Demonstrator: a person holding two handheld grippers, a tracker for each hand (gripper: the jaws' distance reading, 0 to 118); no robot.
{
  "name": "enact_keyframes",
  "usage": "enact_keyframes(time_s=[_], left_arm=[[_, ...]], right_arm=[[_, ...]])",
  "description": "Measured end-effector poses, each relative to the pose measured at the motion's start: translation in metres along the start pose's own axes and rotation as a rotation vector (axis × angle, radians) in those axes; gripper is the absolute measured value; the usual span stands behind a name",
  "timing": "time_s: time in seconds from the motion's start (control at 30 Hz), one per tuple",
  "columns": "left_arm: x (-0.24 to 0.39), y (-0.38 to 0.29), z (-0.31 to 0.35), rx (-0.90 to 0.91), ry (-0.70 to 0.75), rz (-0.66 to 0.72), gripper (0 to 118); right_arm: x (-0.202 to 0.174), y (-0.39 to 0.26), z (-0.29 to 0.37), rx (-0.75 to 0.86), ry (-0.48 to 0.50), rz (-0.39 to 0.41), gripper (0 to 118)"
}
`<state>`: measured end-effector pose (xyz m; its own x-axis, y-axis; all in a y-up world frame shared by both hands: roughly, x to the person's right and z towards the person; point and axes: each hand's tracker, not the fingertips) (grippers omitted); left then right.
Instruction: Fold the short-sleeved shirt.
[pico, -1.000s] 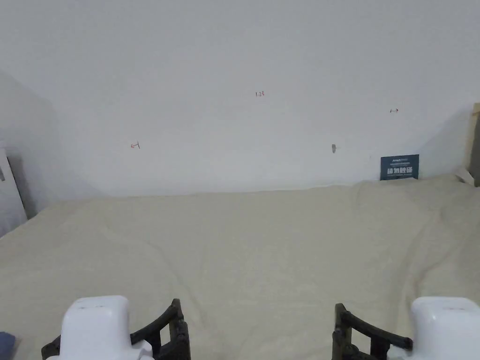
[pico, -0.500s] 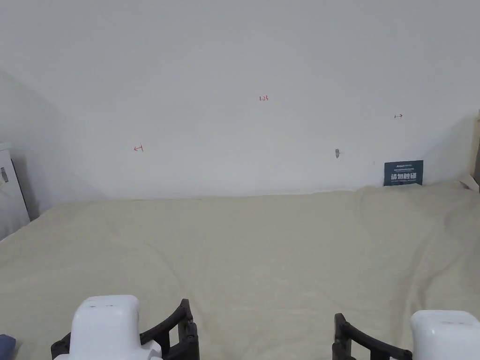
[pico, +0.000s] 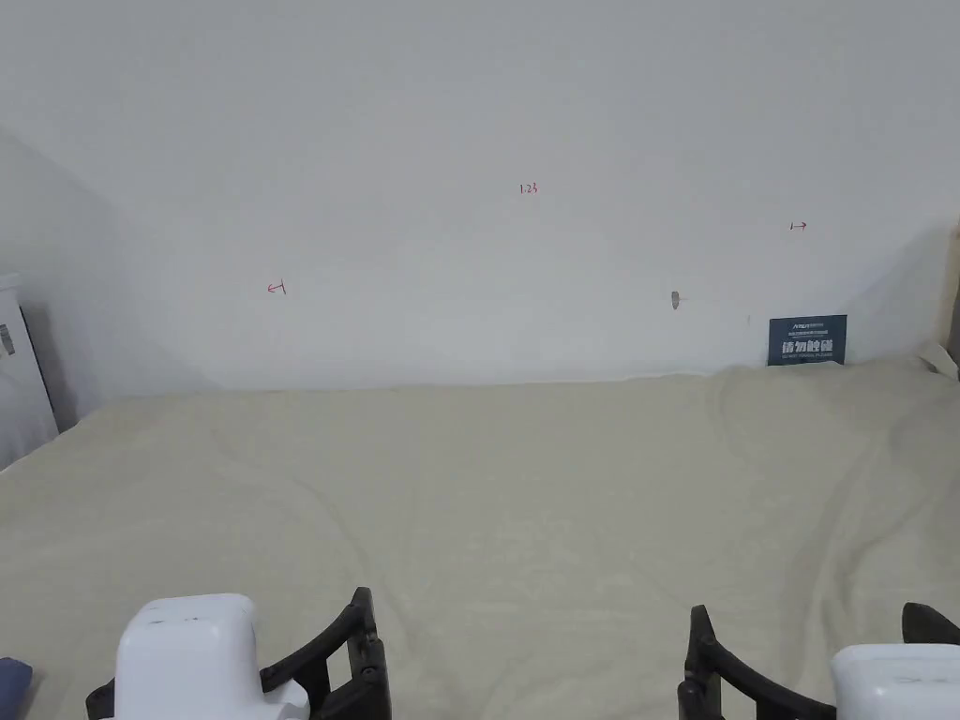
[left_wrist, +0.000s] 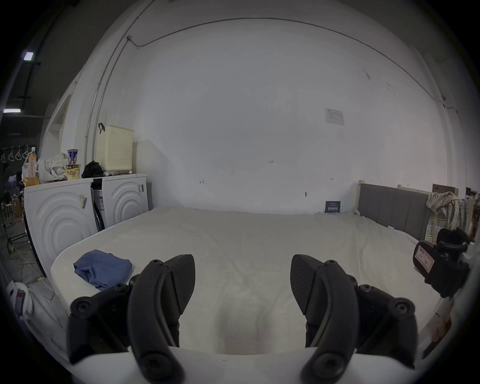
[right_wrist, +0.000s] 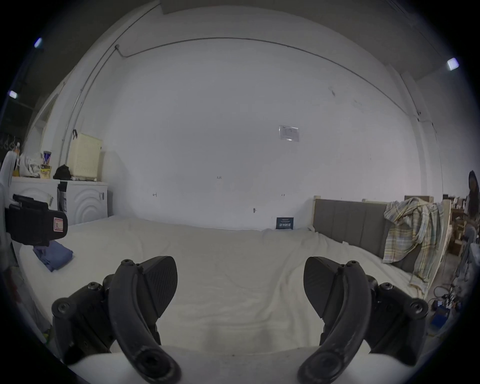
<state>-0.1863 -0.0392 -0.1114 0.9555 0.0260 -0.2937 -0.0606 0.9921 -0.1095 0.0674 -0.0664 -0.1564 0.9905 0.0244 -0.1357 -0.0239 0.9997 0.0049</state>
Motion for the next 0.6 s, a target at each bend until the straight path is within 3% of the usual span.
enact_keyframes(time_s=[0.6], left_arm=[[0.0044, -0.0024, 0.0026, 0.008, 0.000, -0.041, 90]], right_arm=[[0.0019, 0.0015, 0.0036, 0.049, -0.051, -0.025, 102]])
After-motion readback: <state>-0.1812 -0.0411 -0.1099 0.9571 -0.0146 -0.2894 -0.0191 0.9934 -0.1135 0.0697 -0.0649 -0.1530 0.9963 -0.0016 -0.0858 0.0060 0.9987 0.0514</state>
